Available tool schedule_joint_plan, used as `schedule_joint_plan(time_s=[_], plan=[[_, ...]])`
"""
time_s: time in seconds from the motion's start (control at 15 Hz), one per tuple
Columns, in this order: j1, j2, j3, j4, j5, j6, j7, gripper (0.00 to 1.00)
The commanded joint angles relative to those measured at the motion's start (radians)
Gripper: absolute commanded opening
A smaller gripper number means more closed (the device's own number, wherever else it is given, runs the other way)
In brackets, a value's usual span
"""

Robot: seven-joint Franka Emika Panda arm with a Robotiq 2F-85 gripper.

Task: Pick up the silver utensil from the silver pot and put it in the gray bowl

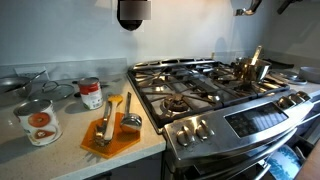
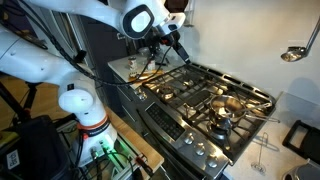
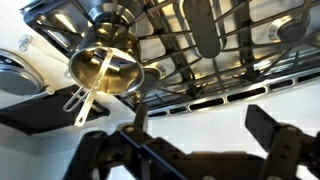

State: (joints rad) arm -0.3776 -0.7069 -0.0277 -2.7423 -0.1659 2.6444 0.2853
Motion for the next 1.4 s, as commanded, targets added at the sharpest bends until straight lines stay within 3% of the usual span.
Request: schedule_joint_plan(time_s=[0.0, 0.4, 0.6, 0.87, 1.07, 1.33], plan=[[-0.02, 0.0, 0.0, 0.002, 0.007, 0.003, -0.011, 1.0], [-0.032, 0.019, -0.005, 0.013, 0.008, 0.006, -0.007, 1.0], [-0.109, 0.075, -0.026, 0.03, -0.01, 0.046, 0.023, 1.0], [-0.207, 0.158, -0.093, 0.045, 0.006, 0.103, 0.04, 1.0], [-0.198, 0.258, -0.181, 0.066, 0.078, 0.193, -0.003, 1.0], [-0.201, 0.385, -0.211, 0.112, 0.136, 0.286, 0.005, 1.0]])
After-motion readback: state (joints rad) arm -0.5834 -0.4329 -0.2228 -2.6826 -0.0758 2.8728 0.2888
